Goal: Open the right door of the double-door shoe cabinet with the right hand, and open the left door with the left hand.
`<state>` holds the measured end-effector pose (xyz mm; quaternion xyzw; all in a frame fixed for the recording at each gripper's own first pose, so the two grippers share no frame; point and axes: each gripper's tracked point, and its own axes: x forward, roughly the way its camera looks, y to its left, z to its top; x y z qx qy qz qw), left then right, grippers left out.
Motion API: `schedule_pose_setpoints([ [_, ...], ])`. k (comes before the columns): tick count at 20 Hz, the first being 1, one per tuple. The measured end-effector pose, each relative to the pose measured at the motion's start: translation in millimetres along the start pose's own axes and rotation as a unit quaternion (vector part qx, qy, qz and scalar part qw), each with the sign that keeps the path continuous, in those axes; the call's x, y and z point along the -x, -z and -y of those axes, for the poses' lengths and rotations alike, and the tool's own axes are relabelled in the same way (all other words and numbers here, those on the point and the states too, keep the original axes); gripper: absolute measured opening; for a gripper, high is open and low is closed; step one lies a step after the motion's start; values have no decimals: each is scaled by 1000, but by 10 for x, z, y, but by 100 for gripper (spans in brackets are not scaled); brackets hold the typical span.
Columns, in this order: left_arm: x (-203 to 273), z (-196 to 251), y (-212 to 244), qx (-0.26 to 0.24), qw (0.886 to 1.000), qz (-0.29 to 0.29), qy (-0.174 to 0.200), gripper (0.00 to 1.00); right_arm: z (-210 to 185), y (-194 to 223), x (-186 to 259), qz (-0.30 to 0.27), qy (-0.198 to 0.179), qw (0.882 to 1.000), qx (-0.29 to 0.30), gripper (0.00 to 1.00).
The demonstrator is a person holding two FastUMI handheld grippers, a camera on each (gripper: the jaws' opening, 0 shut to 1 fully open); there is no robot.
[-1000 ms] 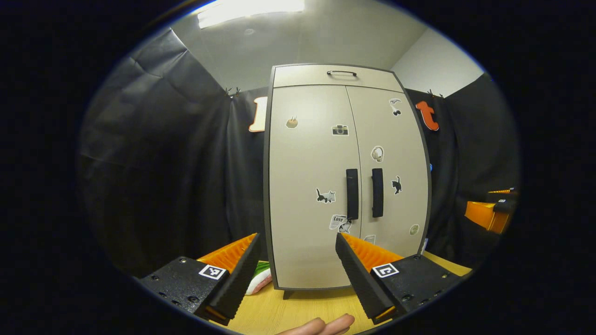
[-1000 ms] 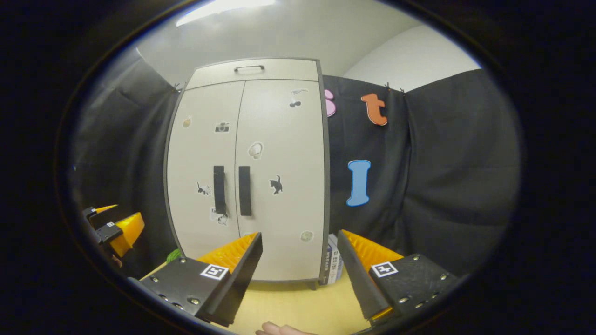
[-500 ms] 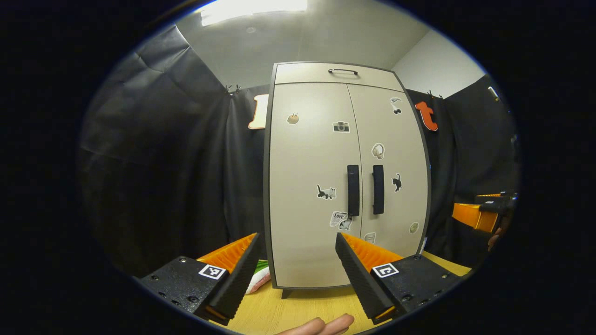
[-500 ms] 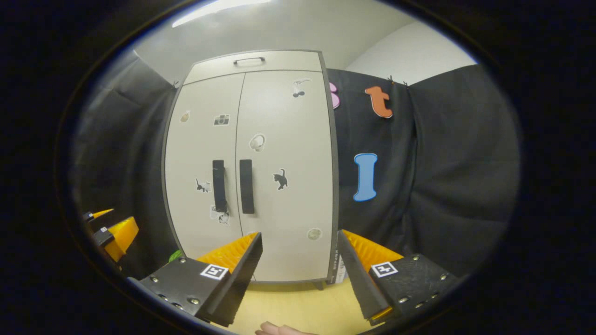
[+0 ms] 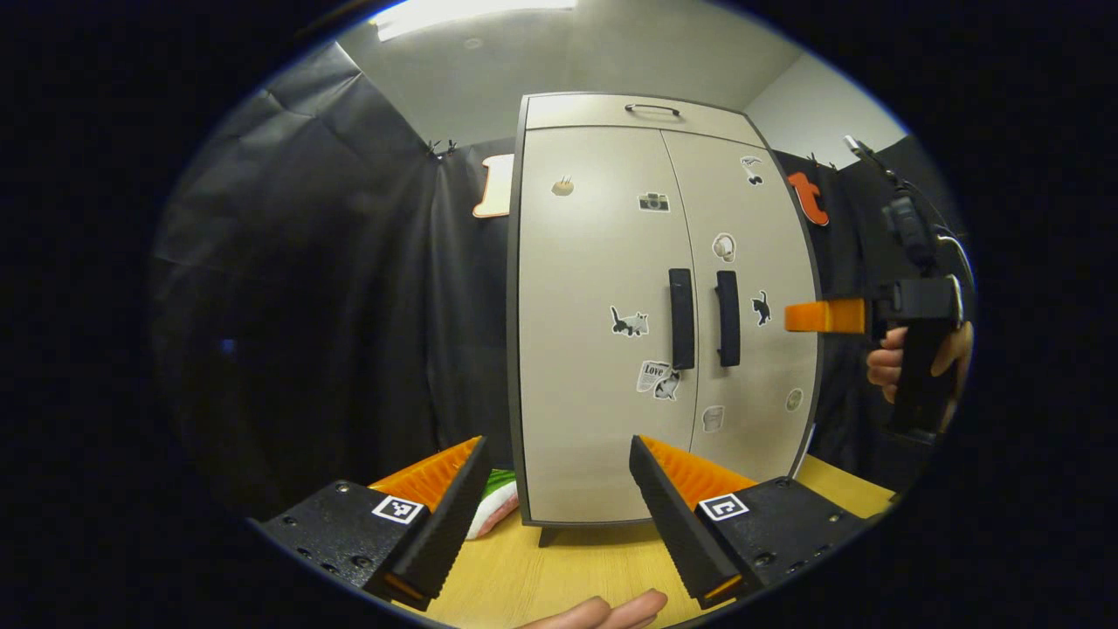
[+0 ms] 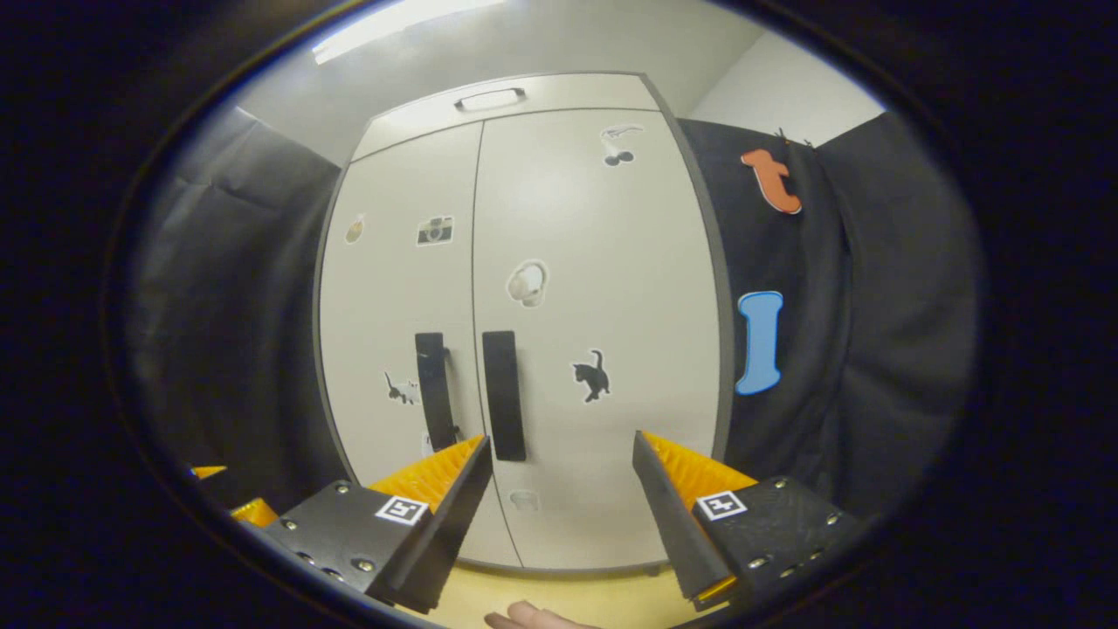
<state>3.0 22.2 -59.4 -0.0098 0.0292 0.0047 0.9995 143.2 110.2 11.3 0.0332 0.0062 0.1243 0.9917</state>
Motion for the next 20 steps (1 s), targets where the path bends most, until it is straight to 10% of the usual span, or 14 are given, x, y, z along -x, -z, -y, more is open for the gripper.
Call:
schedule_pose_setpoints([
  [5, 86, 168, 193, 26, 999, -10, 20, 99, -419, -83, -445, 3, -47, 999, -16, 96],
  [14, 295, 128, 375, 1, 999, -10, 45, 98, -444, -46, -990, -11, 21, 999, 46, 93],
  [20, 374, 14, 347, -5, 999, -4, 38, 98, -494, 48, -1117, -27, 22, 999, 4, 49],
])
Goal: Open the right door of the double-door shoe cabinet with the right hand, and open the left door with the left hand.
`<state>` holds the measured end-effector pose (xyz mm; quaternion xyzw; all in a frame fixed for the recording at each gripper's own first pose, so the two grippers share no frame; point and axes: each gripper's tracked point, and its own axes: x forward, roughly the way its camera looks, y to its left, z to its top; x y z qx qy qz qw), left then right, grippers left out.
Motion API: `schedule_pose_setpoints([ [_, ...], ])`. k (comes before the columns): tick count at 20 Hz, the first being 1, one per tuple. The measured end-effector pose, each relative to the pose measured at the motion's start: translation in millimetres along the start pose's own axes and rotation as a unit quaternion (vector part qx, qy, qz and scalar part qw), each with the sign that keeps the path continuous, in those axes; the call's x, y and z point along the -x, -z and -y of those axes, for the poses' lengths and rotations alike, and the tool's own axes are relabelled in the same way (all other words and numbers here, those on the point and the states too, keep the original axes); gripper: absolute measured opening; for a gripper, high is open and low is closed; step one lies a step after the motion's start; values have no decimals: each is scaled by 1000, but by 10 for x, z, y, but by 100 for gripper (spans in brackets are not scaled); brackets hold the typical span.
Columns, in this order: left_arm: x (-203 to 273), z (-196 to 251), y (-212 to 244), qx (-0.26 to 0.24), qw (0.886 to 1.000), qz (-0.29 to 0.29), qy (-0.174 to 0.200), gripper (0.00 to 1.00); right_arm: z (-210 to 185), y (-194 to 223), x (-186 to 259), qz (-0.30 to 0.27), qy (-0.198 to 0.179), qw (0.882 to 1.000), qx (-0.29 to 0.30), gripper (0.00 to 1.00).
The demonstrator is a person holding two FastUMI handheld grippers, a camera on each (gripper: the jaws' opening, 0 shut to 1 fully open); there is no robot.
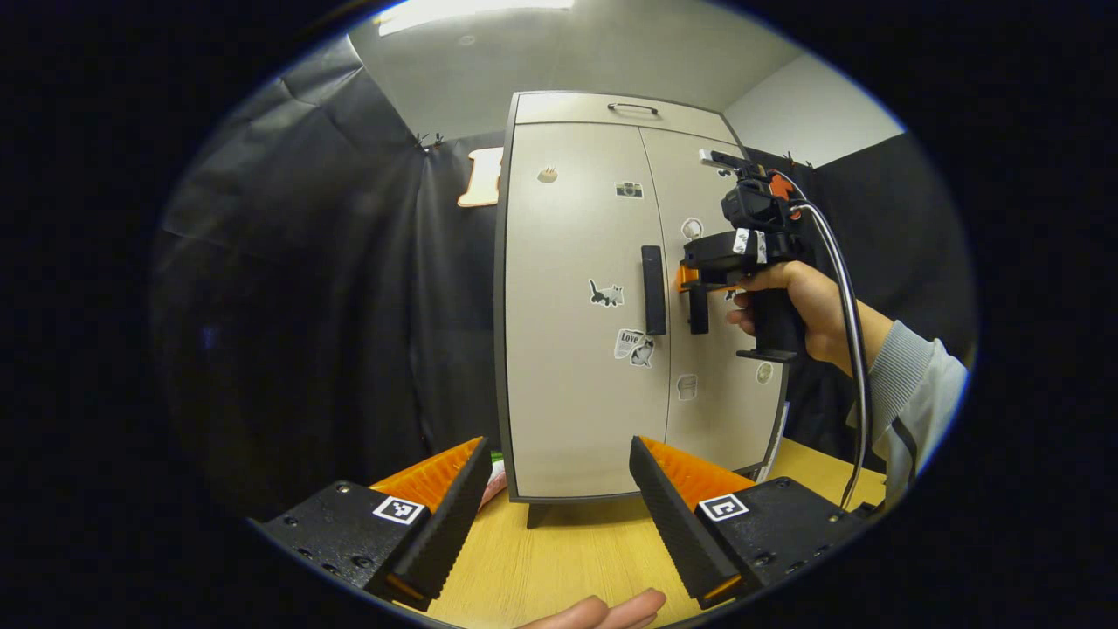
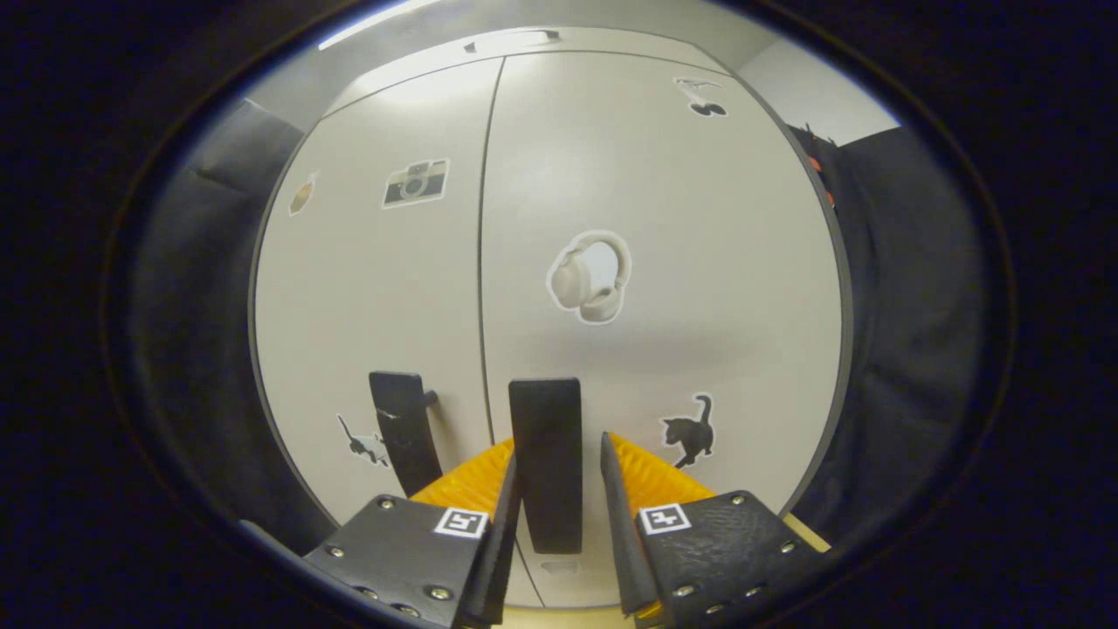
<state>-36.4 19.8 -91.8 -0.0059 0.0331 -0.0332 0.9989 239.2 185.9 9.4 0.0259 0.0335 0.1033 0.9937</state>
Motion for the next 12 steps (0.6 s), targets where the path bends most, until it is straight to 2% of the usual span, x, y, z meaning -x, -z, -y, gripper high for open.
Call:
schedule_pose_setpoints([
  [2, 14, 2, 11, 3, 1000, -4, -1, 99, 14, -5, 33, -8, 6, 1000, -11, 27],
  [4, 37, -7, 19, 3, 1000, -9, -5, 98, 14, 13, 41, -17, 2, 1000, -2, 27],
  [7, 77, -20, -52, 1, 1000, -4, -11, 99, 16, 93, 85, -44, -20, 999, -19, 27],
  [12, 143, -41, -148, 9, 1000, 2, -23, 98, 36, 125, 237, -51, -51, 997, -11, 27],
])
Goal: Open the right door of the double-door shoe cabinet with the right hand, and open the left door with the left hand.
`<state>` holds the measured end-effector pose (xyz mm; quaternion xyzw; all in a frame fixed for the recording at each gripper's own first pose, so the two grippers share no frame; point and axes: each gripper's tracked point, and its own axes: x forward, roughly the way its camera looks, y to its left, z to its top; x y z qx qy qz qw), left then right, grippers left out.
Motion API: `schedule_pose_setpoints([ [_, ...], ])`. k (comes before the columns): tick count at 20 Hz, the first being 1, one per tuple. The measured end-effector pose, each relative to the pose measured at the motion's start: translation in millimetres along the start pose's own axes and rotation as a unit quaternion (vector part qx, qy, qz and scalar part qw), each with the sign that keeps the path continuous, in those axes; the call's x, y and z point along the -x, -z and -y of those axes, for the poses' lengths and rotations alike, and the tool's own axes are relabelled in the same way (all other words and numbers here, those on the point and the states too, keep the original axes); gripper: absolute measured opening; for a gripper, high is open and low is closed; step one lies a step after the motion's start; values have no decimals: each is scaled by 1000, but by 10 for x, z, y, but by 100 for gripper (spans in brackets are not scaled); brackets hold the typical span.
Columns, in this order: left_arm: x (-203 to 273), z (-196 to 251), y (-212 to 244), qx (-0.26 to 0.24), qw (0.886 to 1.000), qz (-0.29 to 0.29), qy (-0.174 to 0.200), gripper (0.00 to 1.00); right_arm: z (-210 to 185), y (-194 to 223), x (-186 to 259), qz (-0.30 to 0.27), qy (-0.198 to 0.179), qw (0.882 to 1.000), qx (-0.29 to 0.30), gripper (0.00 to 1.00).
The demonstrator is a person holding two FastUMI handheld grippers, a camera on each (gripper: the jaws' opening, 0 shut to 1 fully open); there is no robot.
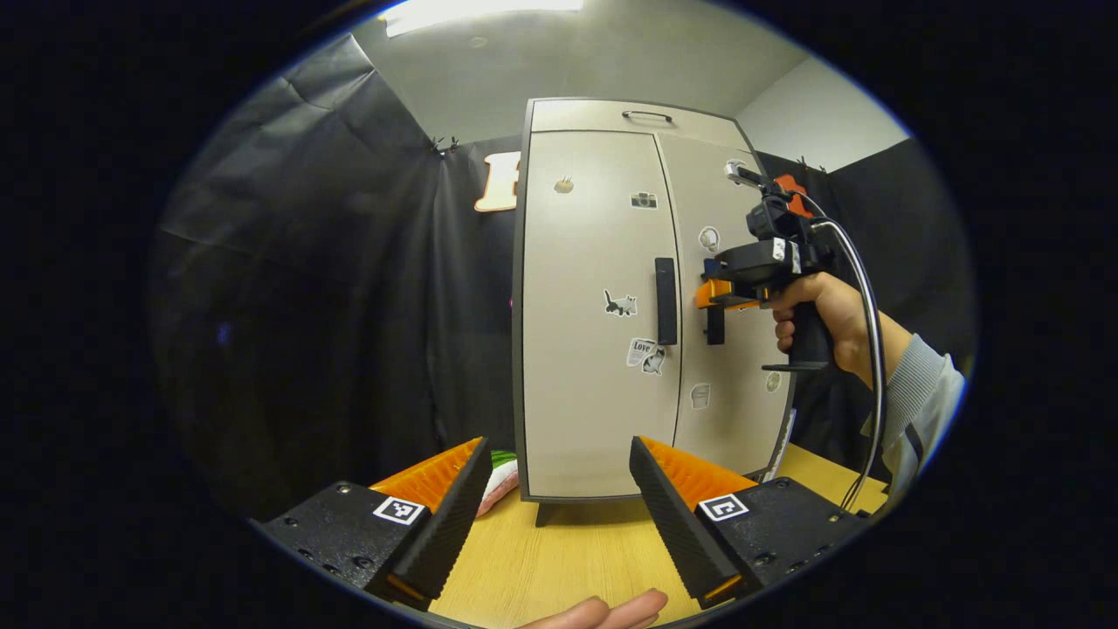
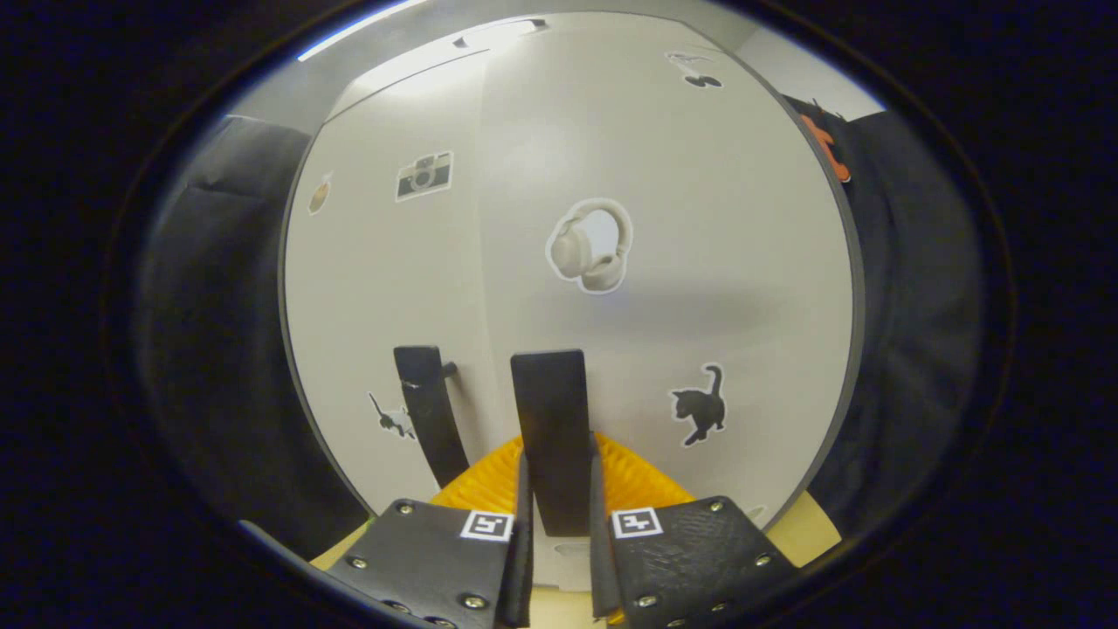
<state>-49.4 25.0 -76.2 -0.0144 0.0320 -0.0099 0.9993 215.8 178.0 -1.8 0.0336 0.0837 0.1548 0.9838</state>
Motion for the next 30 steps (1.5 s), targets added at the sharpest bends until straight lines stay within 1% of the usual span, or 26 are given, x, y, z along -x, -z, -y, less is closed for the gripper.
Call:
schedule_pose_setpoints([
  [3, 52, 6, -36, -2, 1000, 2, -3, 98, 3, 41, 133, -2, -18, 1000, 3, 27],
  [5, 66, 28, -44, 1, 1000, 2, -3, 98, 24, 53, 178, 5, -33, 999, 5, 27],
  [6, 72, 49, -50, 3, 1000, 2, -1, 98, 29, 49, 223, 2, -42, 999, -2, 16],
  [7, 64, 71, -44, 3, 1000, 0, 1, 98, 19, 39, 238, 2, -47, 999, -9, 16],
  [10, 75, 98, -44, 5, 1000, 0, 4, 98, 43, 58, 270, 3, -45, 999, -7, 16],
  [13, 62, 72, -20, 10, 1000, -3, 3, 98, 55, 63, 337, -4, -64, 998, -19, 16],
  [14, 60, 61, -19, 12, 1000, -3, 2, 97, 75, 50, 348, -4, -70, 997, -17, 16],
  [15, 50, 55, -3, 11, 1000, -5, 2, 98, 95, 41, 375, -3, -74, 997, -12, 16],
  [22, 36, 58, 51, 9, 1000, -11, 4, 98, 165, 26, 493, 5, -90, 996, 14, 16],
  [30, 57, 150, 25, 8, 1000, -10, 13, 98, 273, 23, 592, 5, -89, 996, 23, 16],
])
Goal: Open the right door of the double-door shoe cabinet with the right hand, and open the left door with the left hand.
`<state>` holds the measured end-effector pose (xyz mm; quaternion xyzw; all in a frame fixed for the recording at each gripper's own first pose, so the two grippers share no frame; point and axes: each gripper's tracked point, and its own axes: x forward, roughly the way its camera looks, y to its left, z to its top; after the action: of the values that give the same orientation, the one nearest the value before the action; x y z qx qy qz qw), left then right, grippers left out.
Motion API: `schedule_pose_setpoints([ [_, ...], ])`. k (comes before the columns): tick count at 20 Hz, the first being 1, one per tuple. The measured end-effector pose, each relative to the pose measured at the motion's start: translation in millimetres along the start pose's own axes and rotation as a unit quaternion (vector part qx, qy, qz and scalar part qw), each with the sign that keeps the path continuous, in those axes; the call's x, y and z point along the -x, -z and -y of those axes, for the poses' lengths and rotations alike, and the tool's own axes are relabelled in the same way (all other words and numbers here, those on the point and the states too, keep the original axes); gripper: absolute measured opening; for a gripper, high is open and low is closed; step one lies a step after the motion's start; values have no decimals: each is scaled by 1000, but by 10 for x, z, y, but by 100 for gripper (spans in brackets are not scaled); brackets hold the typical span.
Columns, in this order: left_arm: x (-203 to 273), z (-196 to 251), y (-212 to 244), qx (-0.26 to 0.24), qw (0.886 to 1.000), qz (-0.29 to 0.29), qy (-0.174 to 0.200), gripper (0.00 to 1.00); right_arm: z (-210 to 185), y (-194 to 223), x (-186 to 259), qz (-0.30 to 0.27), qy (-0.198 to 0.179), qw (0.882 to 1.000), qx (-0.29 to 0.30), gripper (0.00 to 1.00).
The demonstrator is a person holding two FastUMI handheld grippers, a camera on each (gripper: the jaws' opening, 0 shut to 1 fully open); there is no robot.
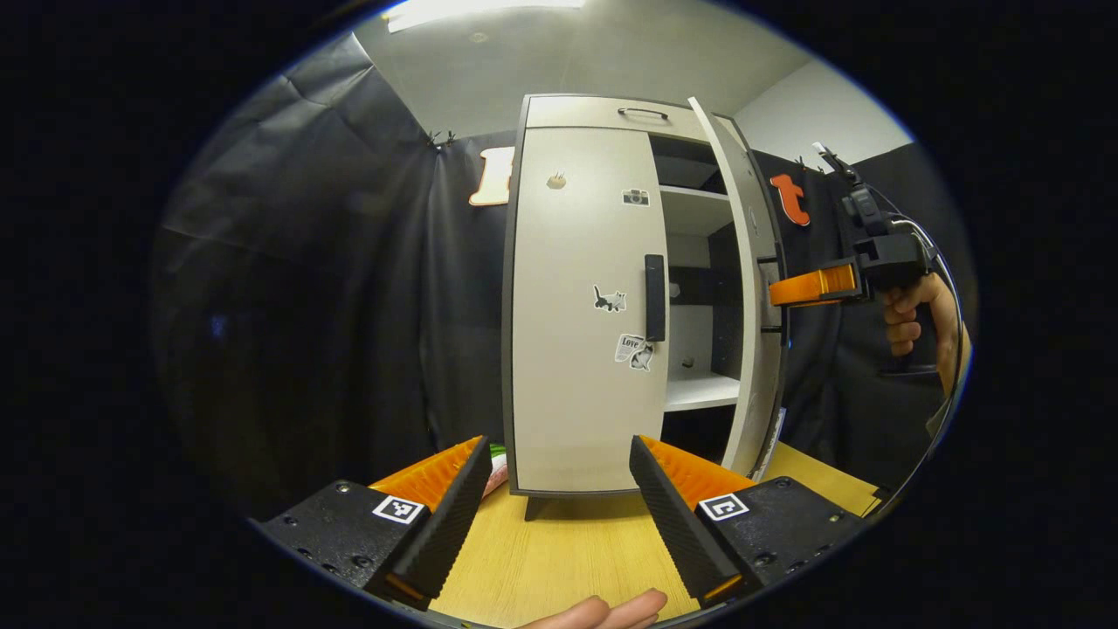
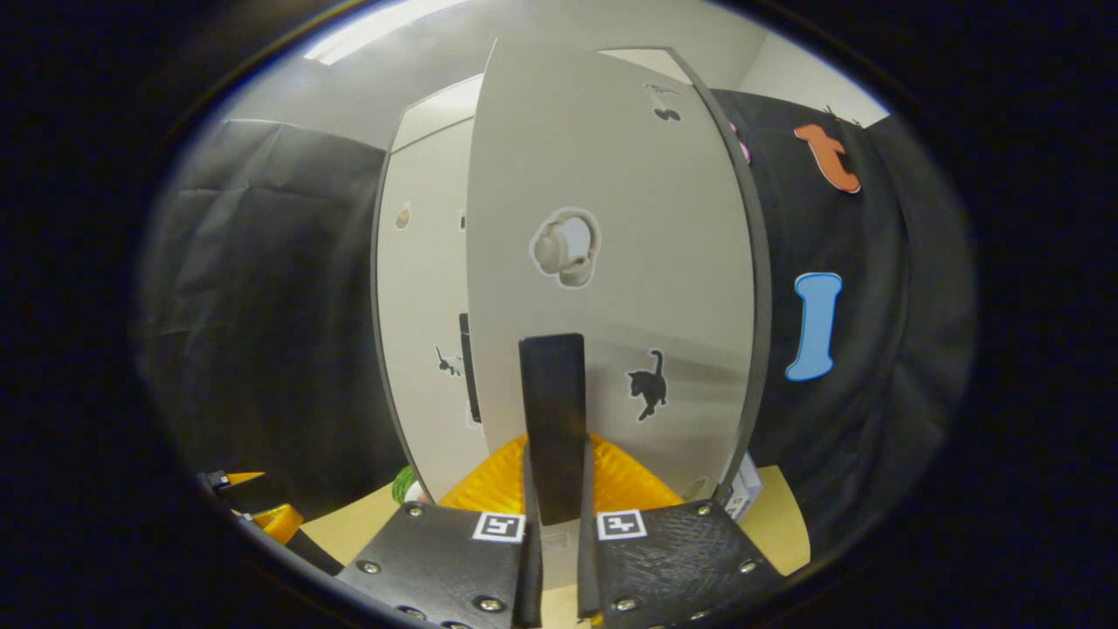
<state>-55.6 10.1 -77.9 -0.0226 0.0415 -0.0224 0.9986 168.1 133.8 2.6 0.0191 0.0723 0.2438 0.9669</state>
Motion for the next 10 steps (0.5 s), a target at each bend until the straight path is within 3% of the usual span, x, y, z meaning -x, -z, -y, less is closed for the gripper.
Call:
schedule_pose_setpoints([
  [10, 16, 260, -8, 0, 1000, 4, 26, 99, 149, -23, 100, 8, 23, 1000, 3, 15],
])
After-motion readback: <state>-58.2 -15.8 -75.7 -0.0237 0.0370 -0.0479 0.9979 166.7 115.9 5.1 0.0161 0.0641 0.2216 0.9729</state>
